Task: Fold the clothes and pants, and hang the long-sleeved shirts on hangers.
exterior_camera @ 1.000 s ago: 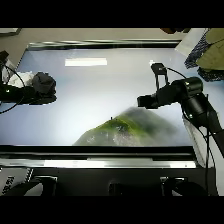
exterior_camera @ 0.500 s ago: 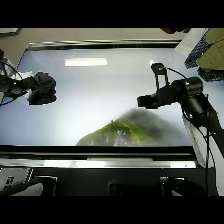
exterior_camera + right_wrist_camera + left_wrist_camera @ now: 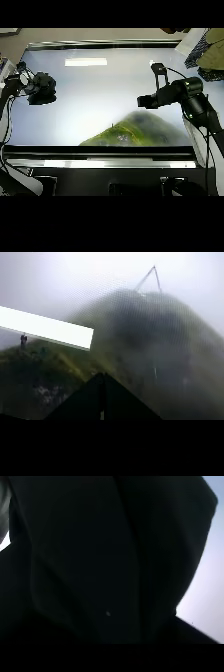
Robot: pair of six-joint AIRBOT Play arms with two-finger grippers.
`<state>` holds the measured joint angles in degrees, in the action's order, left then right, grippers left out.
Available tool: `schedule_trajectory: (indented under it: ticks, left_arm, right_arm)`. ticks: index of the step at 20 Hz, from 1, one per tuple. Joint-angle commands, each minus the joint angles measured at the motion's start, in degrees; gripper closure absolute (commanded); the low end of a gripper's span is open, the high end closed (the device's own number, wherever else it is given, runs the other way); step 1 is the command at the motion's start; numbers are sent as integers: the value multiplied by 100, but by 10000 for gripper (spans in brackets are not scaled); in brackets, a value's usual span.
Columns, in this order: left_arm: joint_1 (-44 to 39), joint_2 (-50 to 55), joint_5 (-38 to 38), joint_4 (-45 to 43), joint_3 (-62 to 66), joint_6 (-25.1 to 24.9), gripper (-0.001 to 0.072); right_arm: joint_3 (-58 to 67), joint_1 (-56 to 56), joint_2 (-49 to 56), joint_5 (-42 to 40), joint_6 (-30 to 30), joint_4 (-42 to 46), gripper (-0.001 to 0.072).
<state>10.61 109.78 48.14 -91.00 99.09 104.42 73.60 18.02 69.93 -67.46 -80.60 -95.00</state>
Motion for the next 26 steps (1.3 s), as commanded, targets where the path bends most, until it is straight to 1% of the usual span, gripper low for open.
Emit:
schedule_trajectory:
  ticks: [1,3,4,5,8,10,11,13,16,18,21,24,25,26]
  left_arm:
    - [42,319,643,413,442,-72,689]
    - [-9,111,1165,1311,529,-841,690]
    - [-81,-55,1521,1786,529,-1141,691]
    - [-201,-243,1871,2063,518,-1266,692]
    - [-837,-909,2776,2159,455,-1285,693]
    - [-1353,-1462,2988,2159,46,-1222,693]
    - [-1604,-1786,2990,2166,-313,-1078,693]
    - [-2061,-2439,2758,2413,-1182,-973,693]
    - [-2782,-3154,2079,3237,-2306,-997,693]
    - [-3436,-3189,1801,3473,-2625,-992,692]
    - [-4553,-3038,890,3515,-2826,-988,692]
    - [-5206,-2752,363,3515,-2951,-662,687]
    - [-5292,-2669,361,3512,-3012,-415,597]
    - [-5316,-2629,417,3512,-3042,-192,318]
  right_arm:
    - [7,4,-4,2,2,-2,678]
    - [7,4,-4,2,2,-2,678]
    - [7,4,-4,2,2,-2,678]
    - [7,4,-4,2,0,-2,678]
    - [7,4,-4,2,2,-2,677]
    - [7,4,-4,2,2,-2,678]
    - [7,4,-4,2,2,-2,677]
    - [7,4,-4,2,2,-2,678]
    - [7,4,-4,2,2,-2,678]
    - [7,4,-4,2,2,-2,677]
    - [7,4,-4,2,2,-2,678]
    - [7,4,-4,44,0,2,678]
    - [7,4,-4,256,0,22,678]
    - [7,4,-4,479,2,20,678]
